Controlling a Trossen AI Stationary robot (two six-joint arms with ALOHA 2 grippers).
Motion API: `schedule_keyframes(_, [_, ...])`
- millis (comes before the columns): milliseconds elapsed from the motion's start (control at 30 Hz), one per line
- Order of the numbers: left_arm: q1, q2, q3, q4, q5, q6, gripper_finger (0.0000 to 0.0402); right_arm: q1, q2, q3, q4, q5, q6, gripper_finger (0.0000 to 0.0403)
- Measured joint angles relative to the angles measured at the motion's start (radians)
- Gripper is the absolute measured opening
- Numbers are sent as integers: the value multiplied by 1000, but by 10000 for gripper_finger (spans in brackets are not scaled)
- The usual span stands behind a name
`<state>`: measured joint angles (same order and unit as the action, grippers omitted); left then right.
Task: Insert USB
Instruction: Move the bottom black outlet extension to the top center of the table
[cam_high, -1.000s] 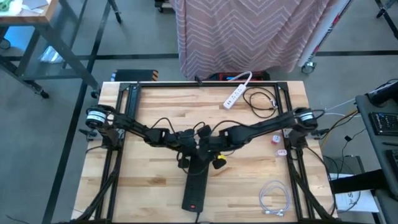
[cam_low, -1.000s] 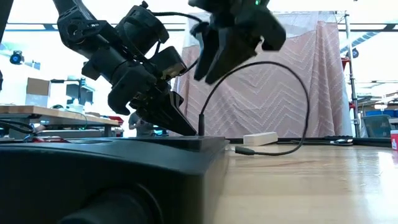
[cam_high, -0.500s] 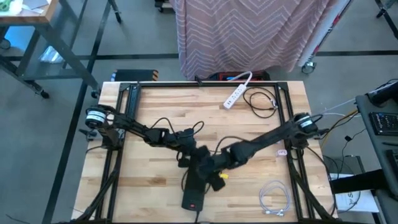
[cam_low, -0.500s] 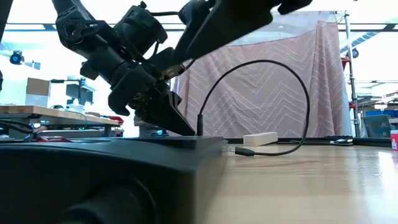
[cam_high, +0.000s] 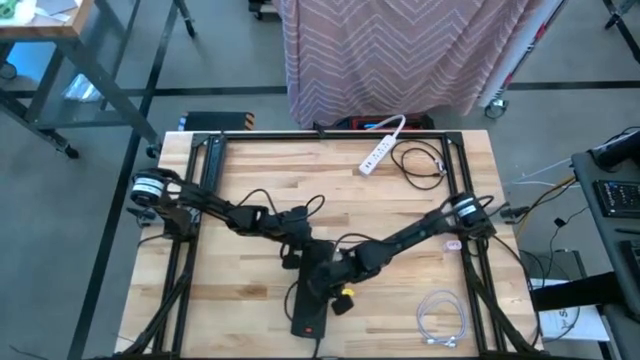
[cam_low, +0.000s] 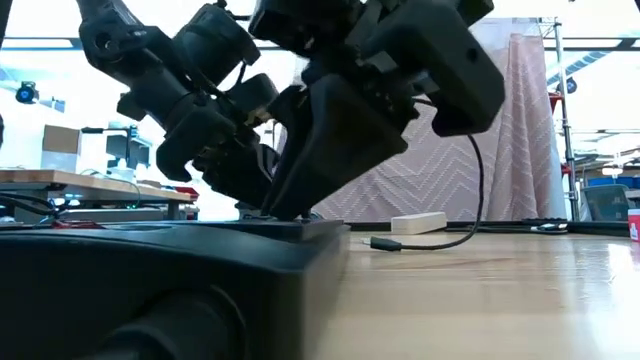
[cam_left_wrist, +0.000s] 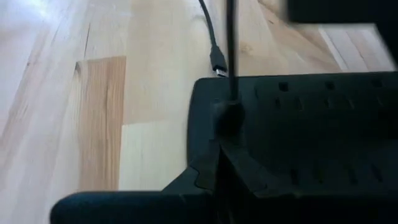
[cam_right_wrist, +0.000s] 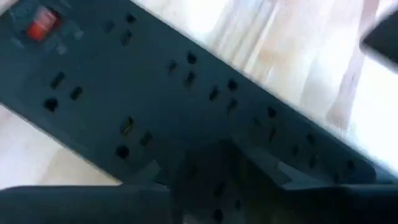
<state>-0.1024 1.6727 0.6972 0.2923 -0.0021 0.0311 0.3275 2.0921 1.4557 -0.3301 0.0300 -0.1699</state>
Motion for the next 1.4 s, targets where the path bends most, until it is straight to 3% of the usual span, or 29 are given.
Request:
schedule_keyframes(200, [-59,-190,3,-168,-48,8,0,-61,11,1,-77,1,12,7])
schedule_keyframes(300, [-92,-316,1,-334,-143,-12,0,-112,1,1,-124,42,-5,7])
schedule_keyframes(400, [-126,-444,1,-443,-158,-59,0,-181,-10,-1,-175,66,-31,4])
schedule_keyframes(667, [-190,-618,-60,-456,-158,-129,0,-364,-15,-8,-210,58,-96,1])
schedule_keyframes(833, [-191,-625,-114,-425,-157,-169,0,-438,-16,-16,-213,44,-129,0])
schedule_keyframes(1167, [-186,-472,-256,-2,-162,-179,0,-499,-16,-18,-209,40,-161,0])
schedule_keyframes(1400, [-179,-272,-278,254,-330,-172,0,-487,-33,-21,-222,68,-130,0])
